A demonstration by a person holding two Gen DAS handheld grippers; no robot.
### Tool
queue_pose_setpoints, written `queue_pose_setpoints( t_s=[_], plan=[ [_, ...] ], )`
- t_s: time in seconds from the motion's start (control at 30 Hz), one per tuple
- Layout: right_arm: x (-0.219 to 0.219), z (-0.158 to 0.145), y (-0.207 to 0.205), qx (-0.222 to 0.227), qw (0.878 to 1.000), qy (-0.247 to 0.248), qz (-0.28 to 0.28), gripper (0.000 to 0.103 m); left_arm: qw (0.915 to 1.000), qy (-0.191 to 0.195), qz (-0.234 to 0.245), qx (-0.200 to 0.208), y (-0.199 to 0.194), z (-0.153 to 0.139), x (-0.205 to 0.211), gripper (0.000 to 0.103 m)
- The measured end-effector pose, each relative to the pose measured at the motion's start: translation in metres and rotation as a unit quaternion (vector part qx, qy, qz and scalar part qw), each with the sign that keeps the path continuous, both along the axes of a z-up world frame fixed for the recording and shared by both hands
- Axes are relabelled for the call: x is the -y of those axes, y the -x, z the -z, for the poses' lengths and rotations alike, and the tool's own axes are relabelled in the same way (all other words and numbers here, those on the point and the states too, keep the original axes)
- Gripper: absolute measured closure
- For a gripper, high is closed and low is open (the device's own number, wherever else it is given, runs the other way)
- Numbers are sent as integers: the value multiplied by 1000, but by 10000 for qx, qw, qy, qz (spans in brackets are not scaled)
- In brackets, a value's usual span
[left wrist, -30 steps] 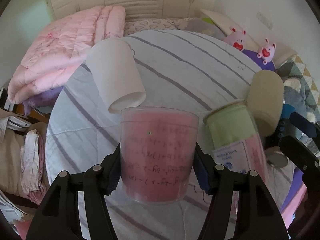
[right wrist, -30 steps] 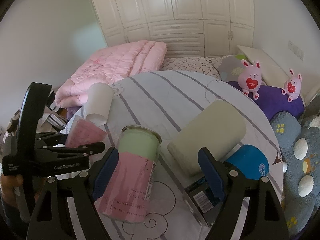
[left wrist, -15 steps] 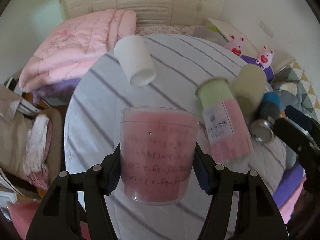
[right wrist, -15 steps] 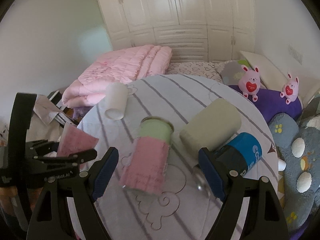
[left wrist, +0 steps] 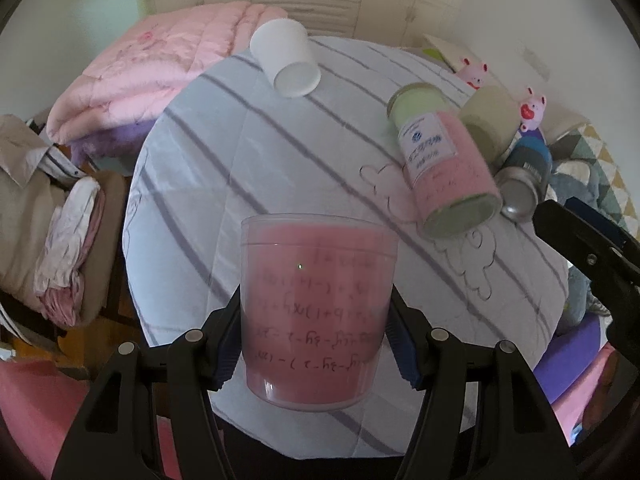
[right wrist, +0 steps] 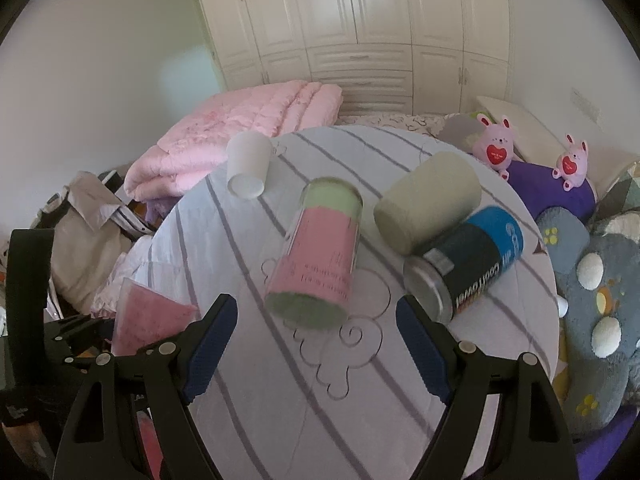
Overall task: Flip cup upright
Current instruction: 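Carry the pink cup with the left gripper toward the right gripper, then grasp the pink cup with the right gripper while the left gripper holds it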
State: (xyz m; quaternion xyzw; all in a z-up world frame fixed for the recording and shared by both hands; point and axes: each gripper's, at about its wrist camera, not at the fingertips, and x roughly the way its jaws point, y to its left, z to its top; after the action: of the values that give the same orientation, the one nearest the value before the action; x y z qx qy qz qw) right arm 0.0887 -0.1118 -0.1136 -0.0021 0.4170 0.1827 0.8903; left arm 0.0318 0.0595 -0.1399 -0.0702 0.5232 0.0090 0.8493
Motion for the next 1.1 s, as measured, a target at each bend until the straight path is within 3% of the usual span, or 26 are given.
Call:
queue_pose_setpoints(
  t_s=[0.37, 0.5, 0.7, 1.1],
  plan=[
    [-2, 10, 16, -109, 9998, 159, 13, 20, 9997, 147, -79, -199, -2, 26, -5, 38],
    [-3, 14, 15, -188, 9998, 109, 11, 20, 9997, 141, -21, -196, -6, 30, -4, 27],
    [-4, 17, 15, -356, 9993, -122, 12, 20, 9999, 42, 149, -15, 2, 24, 2, 27],
    [-33, 17, 16, -1194, 9887, -898, -154, 20, 9971, 403, 537, 364, 35, 5, -14, 19]
  ],
)
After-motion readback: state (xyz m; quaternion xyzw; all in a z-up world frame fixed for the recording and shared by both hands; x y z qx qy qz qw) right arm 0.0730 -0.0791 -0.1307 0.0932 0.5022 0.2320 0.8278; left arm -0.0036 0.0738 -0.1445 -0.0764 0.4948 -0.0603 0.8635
